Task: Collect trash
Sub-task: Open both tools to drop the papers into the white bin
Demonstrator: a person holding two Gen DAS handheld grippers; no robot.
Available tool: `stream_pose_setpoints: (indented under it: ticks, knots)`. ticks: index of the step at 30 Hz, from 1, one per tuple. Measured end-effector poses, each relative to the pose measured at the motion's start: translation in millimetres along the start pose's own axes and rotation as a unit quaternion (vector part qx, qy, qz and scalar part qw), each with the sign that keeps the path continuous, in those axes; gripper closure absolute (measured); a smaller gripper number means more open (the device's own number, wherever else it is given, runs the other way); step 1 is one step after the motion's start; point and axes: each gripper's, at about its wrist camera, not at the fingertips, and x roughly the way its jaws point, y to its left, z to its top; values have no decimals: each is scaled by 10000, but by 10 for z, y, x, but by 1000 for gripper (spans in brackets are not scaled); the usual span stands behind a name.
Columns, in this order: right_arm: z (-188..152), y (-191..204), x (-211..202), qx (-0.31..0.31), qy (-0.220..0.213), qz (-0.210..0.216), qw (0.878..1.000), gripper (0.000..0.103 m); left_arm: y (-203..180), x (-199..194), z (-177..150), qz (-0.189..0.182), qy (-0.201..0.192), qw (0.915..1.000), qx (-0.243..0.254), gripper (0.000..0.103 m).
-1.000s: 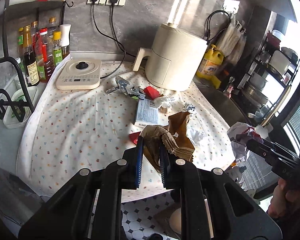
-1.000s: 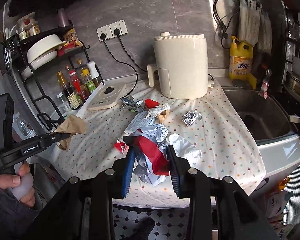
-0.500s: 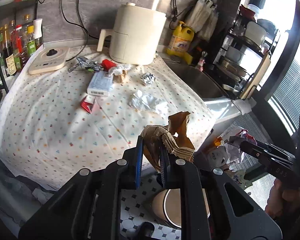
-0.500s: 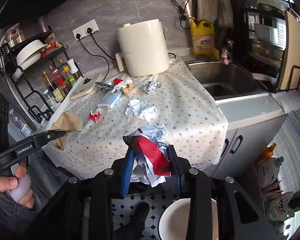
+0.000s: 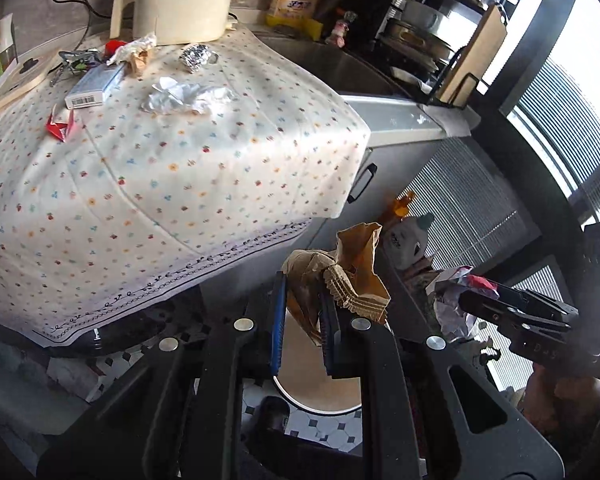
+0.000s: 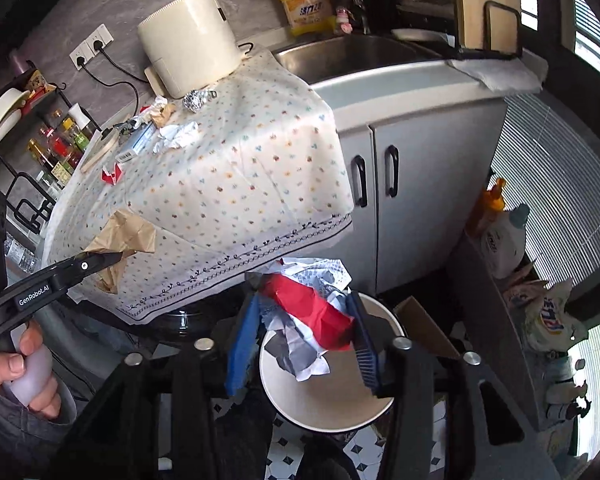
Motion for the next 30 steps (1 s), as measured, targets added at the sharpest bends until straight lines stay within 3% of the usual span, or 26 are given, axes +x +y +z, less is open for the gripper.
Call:
stream_pose_setpoints:
  ticks: [9,13,15,18,22,27,30]
  knots:
    - [-45,-356,-205,476,-181,-266,9983,28,-364,211,-50,-218,362,9985,356,87]
    - [-41,-491,-372,624,-333,-447,9965,22,-533,297,-50,-534,492,9964,431,82]
    - [-44,-550,-442,666,-392,-515,9957,20,-602,325,-46,-650,543,9954,450,60]
    - [-59,-616,-516,730,-446,-596,9946,18,-667,308,-21,-727,473,9949,512,42]
    - [-56,-654,-528,836,-462,-618,9935,17,-639,260,35,-695,384,9956,495,32]
    - [24,-513,-470,766,-466,-632,9940,10,-447,128,120,-488,191,9981,329,11]
    - [128,-354,-429,633,-508,-613,9948,8,-271,16,176,-310,41,9994,129,7]
